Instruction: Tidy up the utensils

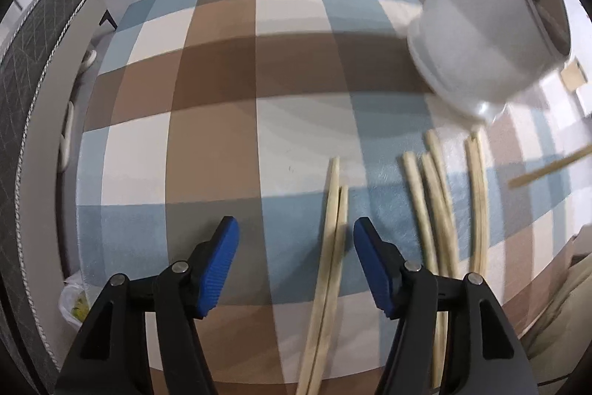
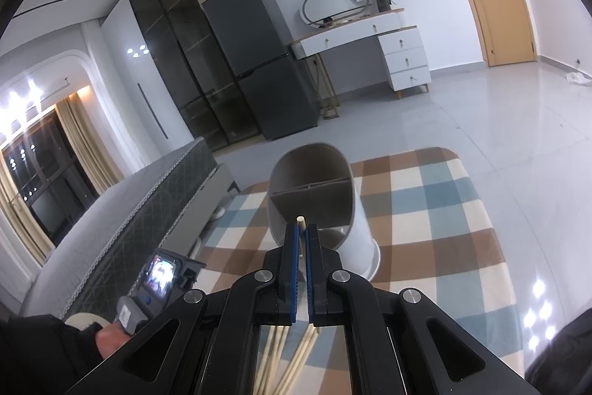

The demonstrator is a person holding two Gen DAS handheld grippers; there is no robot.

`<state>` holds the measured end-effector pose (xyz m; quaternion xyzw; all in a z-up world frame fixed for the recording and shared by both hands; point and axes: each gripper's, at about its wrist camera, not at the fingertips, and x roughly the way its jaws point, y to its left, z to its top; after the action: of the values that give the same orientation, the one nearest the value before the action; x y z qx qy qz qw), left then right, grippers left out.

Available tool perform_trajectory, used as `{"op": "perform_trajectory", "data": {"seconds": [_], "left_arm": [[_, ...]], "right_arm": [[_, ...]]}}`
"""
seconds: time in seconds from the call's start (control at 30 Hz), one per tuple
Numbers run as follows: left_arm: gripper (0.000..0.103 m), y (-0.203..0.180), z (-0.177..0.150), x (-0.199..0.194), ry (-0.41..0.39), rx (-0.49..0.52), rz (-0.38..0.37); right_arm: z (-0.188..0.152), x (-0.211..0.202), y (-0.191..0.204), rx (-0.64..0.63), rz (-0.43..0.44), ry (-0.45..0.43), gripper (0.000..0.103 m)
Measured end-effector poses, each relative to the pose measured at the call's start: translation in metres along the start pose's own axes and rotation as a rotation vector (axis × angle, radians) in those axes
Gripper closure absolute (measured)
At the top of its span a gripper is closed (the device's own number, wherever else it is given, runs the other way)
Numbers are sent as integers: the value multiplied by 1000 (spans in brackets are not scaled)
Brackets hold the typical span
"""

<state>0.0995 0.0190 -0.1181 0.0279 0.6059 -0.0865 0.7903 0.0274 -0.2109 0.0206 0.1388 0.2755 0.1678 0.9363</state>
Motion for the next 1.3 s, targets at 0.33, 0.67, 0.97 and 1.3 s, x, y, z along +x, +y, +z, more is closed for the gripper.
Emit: {"op": "perform_trajectory", "data": {"seconds": [0.33,0.67,0.97,1.3], "left_arm": [[44,5,21,13,-14,-30,20],[85,-11,23,10,1,42,25],[103,-12,19,3,-14,39,11],[103,-32,-3,-75,-264,10,-43]], "right_arm": [[0,0,0,2,-4,2,100],[0,3,-2,2,-4,10,100],[-1,1,-2,1,-11,9,100],[-7,-4,3,-23,-44,6,100]]}}
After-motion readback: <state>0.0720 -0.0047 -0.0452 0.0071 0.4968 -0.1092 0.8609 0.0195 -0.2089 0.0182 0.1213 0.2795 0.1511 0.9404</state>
